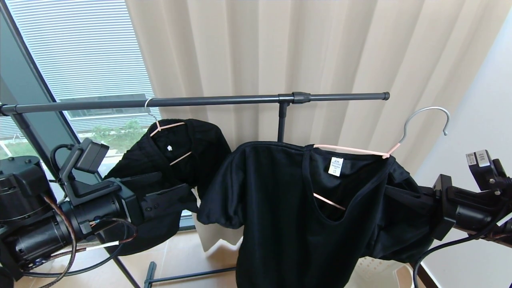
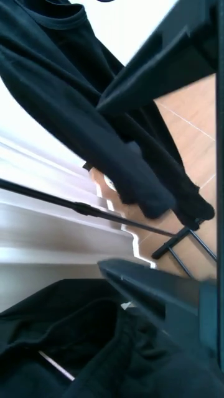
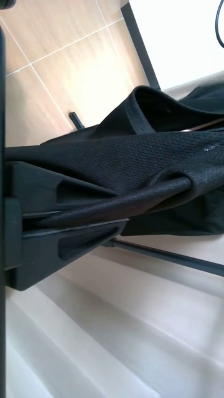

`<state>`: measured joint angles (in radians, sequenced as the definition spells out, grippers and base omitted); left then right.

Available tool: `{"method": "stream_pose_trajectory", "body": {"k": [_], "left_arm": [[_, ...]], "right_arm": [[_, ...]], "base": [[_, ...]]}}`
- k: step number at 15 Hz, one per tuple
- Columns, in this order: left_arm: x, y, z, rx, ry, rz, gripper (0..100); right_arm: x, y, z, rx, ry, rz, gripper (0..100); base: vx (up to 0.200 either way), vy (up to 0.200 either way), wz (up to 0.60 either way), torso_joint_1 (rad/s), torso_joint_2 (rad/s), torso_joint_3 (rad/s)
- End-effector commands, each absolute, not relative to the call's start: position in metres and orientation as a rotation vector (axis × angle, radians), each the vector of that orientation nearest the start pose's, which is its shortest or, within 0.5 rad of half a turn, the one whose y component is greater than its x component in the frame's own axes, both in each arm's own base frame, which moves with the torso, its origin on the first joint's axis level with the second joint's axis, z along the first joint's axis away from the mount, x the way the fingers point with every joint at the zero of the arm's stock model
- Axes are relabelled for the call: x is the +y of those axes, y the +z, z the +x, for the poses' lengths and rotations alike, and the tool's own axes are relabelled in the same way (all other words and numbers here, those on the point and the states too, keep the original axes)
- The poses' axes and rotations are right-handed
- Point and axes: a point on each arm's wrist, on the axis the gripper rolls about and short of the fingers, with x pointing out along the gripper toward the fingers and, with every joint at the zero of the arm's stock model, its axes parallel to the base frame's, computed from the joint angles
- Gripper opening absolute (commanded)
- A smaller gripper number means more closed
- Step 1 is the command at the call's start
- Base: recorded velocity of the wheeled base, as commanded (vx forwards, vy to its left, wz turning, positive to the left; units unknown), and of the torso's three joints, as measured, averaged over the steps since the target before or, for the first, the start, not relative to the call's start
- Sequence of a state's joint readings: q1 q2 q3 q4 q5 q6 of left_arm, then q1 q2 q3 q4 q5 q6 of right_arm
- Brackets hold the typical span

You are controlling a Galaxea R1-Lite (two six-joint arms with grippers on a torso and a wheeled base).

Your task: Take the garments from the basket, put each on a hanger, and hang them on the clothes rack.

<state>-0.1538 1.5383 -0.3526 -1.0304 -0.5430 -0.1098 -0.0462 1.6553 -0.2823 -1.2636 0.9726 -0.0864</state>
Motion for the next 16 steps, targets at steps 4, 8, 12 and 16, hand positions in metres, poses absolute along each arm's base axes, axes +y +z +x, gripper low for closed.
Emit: {"method": "stream_pose_trajectory", "body": {"k": [4,8,12,16], "left_arm": [[-0.053,0.177,0.231,0.085,-0.715,-0.119,100],[-0.071,0.233,0.243,0.201,-0.767,-0.124,100],[-0.105,0.278,0.237,0.215,-0.911,-0.014,100],[-0.137,0.252,0.217,0.192,-1.093,0.215,100]], "right_arm": [[0.011,0.126,0.225,0.083,0.986,-0.007,0],[0.018,0.116,0.225,0.121,1.028,0.011,0],[0.025,0.105,0.228,0.151,1.061,0.005,0],[0.034,0.106,0.228,0.147,1.098,-0.002,0]], "base": [[0.0,0.0,0.0,0.0,0.0,0.0],[0.0,0.0,0.0,0.0,0.0,0.0],[0.0,0.0,0.0,0.0,0.0,0.0],[0.0,0.0,0.0,0.0,0.0,0.0]]}}
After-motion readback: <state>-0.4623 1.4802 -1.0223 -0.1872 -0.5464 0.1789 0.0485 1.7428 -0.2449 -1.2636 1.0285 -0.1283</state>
